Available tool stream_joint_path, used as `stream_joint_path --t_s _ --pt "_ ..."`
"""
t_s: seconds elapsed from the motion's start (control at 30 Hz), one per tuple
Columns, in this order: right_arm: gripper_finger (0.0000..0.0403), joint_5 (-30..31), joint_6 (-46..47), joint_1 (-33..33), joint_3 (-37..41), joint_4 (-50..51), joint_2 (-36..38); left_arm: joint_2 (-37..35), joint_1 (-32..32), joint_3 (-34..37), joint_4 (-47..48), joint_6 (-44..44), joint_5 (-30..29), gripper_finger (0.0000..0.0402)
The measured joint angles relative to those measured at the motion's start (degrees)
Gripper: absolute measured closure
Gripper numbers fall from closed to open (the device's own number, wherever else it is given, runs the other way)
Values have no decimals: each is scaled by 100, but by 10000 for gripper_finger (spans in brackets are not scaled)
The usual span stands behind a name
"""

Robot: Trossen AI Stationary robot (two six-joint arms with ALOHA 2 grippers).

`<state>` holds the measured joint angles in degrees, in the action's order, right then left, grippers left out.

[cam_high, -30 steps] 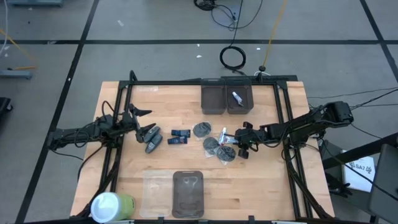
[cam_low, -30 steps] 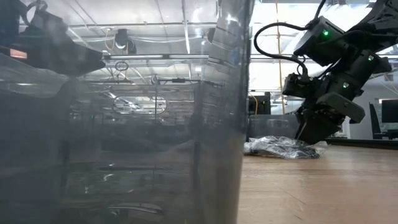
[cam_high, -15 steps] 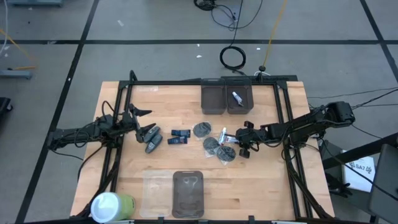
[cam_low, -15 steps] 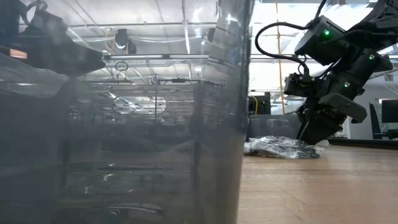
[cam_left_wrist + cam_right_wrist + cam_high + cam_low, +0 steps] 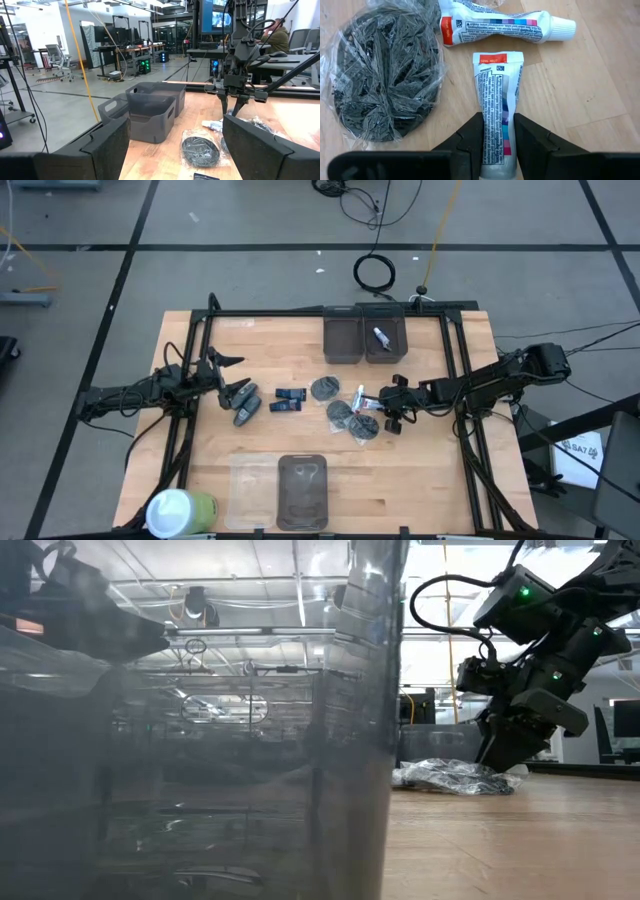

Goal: Pick & Place Travel size toiletries
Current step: Put the right toothpaste into the top right black bin

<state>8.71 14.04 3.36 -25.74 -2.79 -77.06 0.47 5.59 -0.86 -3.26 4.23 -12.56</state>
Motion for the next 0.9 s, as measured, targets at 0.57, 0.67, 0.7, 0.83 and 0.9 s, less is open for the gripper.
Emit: stream_joint_path --t_s 0.57,0.67,0.7,0.83,0.9 --pt "314 1 -22 -2 -4 -2 195 0 0 0 0 0 -2 92" --pt "314 0 -36 -2 -7 -6 388 0 -1 0 1 -2 -2 91" --pt "314 2 -46 -2 -7 -7 456 0 1 0 -1 0 0 92" --pt "314 2 -141 -2 -9 -4 726 0 0 0 1 0 -1 91" --pt "314 2 -173 -1 -9 -2 863 0 1 0 1 0 -1 92"
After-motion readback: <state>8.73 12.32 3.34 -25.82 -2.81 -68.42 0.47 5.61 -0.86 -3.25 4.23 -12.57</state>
